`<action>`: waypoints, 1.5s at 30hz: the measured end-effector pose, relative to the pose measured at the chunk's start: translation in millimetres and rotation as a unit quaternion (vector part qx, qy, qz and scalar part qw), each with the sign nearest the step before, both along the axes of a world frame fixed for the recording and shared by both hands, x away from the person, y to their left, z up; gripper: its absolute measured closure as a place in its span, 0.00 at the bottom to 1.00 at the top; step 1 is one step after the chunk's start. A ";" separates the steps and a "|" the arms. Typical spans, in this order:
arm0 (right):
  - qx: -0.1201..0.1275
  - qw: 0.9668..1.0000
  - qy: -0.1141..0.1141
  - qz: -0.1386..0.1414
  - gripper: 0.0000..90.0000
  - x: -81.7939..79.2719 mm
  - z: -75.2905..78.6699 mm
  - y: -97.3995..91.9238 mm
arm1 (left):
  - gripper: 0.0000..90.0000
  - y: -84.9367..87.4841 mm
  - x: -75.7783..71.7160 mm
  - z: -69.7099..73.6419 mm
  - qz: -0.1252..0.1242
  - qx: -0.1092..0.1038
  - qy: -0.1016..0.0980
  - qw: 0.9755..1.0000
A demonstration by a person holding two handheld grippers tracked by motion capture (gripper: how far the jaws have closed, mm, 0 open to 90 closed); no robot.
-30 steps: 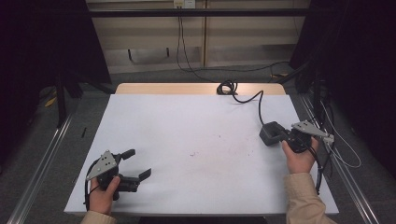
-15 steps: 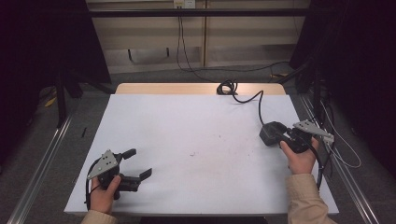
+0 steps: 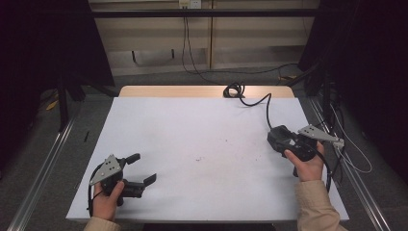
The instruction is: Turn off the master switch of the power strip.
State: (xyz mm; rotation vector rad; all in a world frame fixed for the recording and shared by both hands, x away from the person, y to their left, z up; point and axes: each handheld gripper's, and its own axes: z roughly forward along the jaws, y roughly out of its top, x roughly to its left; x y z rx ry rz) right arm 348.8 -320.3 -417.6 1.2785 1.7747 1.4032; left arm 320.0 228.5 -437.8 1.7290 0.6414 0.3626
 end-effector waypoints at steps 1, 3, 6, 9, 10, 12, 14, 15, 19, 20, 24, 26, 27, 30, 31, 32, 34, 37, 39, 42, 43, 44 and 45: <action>0.000 1.000 -0.001 0.003 0.42 -0.4 0.2 0.9 | 0.03 -0.2 0.0 -0.1 0.000 0.000 0.000 1.000; 0.000 1.000 0.000 0.007 0.39 -1.0 0.1 2.2 | 0.03 -0.2 -0.1 0.1 0.000 0.001 -0.002 1.000; -0.001 1.000 0.004 0.016 0.37 -2.2 -0.3 5.0 | 0.03 0.3 -0.1 0.3 0.000 0.000 -0.001 1.000; -0.008 1.000 0.005 0.029 0.34 -4.1 -0.3 9.4 | 0.03 0.8 -0.3 0.3 0.001 0.000 -0.001 1.000; -0.009 0.999 0.005 0.032 0.34 -4.9 -0.3 10.9 | 0.03 0.9 -0.3 0.3 0.001 0.000 -0.001 1.000; -0.011 0.999 0.006 0.040 0.33 -6.8 -0.3 13.7 | 0.03 1.0 -0.7 0.3 0.001 -0.001 -0.001 1.000; -0.011 0.999 0.005 0.048 0.31 -8.8 -0.3 16.2 | 0.03 0.9 -0.8 0.2 0.001 -0.002 0.000 1.000; -0.011 0.999 0.004 0.052 0.30 -10.0 -0.5 17.3 | 0.03 0.9 -0.8 0.3 0.001 -0.003 0.001 1.000; -0.011 0.998 0.004 0.065 0.28 -13.9 -1.7 20.6 | 0.03 0.9 -0.2 0.2 0.000 -0.001 -0.001 1.000; -0.013 0.997 0.007 0.071 0.28 -14.6 -2.0 21.4 | 0.03 0.6 -0.1 0.0 -0.001 -0.001 -0.001 1.000; -0.020 0.996 0.010 0.081 0.26 -18.8 -3.5 24.4 | 0.03 0.3 -0.2 -0.1 -0.001 -0.002 0.000 1.000; -0.017 0.996 0.011 0.083 0.25 -20.7 -4.5 24.7 | 0.03 0.2 -0.2 -0.2 -0.001 -0.001 0.000 1.000; -0.020 0.996 0.011 0.084 0.25 -21.8 -5.0 25.0 | 0.03 0.2 -0.2 -0.2 0.000 -0.001 0.000 1.000; -0.022 0.996 0.011 0.086 0.24 -24.6 -6.7 25.7 | 0.03 0.1 -0.5 0.0 0.000 -0.002 0.000 1.000; -0.020 0.996 0.012 0.088 0.24 -25.6 -7.1 25.8 | 0.03 0.1 -0.5 0.0 0.000 -0.002 0.000 1.000; -0.023 0.996 0.011 0.090 0.23 -26.4 -7.7 25.9 | 0.03 0.1 -0.5 0.0 0.000 -0.001 0.000 1.000; -0.024 0.995 0.011 0.093 0.22 -28.4 -8.4 27.0 | 0.03 0.2 -0.5 0.0 0.000 -0.001 0.000 1.000; -0.023 0.995 0.011 0.100 0.21 -31.3 -10.2 29.0 | 0.03 0.5 -0.3 0.1 -0.001 -0.001 -0.001 1.000; -0.020 0.994 0.013 0.103 0.20 -33.5 -11.6 30.5 | 0.03 0.6 -0.5 0.0 0.000 -0.002 0.000 1.000; -0.021 0.994 0.013 0.105 0.18 -36.1 -13.1 32.1 | 0.03 0.7 -0.3 -0.2 0.000 -0.003 0.000 1.000; -0.024 0.994 0.011 0.103 0.18 -37.1 -13.3 32.3 | 0.03 0.7 -0.3 -0.3 0.000 -0.003 0.000 1.000; -0.025 0.994 0.011 0.103 0.18 -38.3 -13.5 32.8 | 0.03 0.8 -0.3 -0.3 0.000 -0.003 0.000 1.000; -0.022 0.994 0.011 0.105 0.18 -39.2 -14.0 33.3 | 0.03 0.7 -0.3 -0.3 0.000 -0.003 0.000 1.000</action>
